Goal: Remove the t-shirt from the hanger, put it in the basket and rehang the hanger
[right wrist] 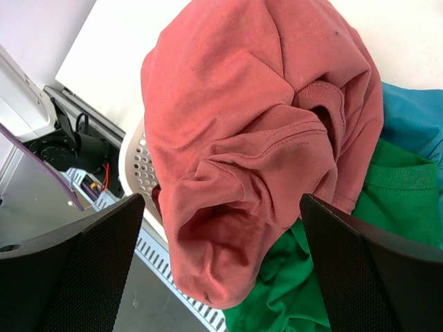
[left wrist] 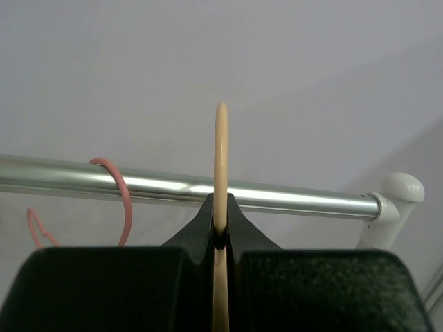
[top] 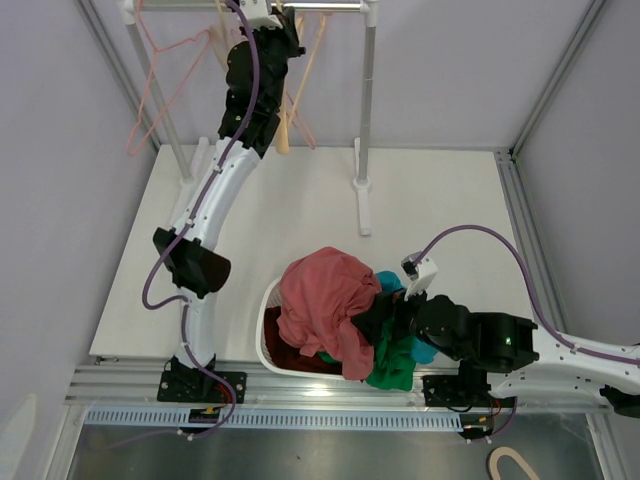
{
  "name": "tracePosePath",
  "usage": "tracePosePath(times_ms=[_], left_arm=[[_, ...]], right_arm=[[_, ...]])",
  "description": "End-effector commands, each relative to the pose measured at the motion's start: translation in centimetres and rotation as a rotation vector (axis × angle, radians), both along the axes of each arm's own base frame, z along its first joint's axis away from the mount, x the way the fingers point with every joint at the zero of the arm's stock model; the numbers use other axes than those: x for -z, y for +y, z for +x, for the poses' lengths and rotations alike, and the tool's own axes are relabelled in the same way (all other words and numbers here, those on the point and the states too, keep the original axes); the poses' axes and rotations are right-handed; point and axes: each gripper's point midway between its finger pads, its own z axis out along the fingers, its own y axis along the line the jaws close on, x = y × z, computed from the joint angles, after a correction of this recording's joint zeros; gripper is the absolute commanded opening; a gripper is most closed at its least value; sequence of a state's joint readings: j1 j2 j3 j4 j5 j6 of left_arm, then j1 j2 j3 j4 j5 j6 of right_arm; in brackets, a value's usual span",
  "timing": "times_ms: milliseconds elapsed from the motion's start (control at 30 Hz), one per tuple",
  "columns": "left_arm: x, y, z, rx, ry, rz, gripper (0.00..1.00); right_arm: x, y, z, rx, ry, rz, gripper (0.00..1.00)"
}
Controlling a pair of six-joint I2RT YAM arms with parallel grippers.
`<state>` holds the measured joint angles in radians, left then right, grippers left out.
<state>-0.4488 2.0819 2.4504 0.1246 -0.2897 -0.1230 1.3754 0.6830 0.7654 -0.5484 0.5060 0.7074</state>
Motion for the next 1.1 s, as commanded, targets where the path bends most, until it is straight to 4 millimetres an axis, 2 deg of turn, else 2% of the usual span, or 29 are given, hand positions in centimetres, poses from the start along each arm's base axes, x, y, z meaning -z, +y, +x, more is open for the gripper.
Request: tracePosePath(times_ms=[0, 433, 567, 867, 1067], left_arm=[[-2.3, -0.6, -0.7, 0.042, -0.091, -0.022, 0.03], [-0.7, -1.2, 0.5, 0.039, -0.075, 0.013, 0.04], [-0.7, -1.1, 0.7, 0.029, -0.077, 0.013, 0.01], [1.6, -1.7, 2.4, 0.027, -0.038, 0.043, 0.01], [2.3, -1.8, 2.7, 0.028, -0.022, 0.056, 0.02]], right_arm=[[-1.1, 0.4, 0.0, 0.009, -0.003, 0.059, 1.0], [-1.1, 0.4, 0.0, 0.009, -0.002, 0.072, 1.0], [-1.1, 0.4, -0.1, 0.008, -0.002, 0.072, 0.99], [-1.2, 0.3, 0.0, 0.011, -0.001, 0.083, 1.0], [-1.1, 0.4, 0.0, 0.009, -0.002, 0.083, 0.99]])
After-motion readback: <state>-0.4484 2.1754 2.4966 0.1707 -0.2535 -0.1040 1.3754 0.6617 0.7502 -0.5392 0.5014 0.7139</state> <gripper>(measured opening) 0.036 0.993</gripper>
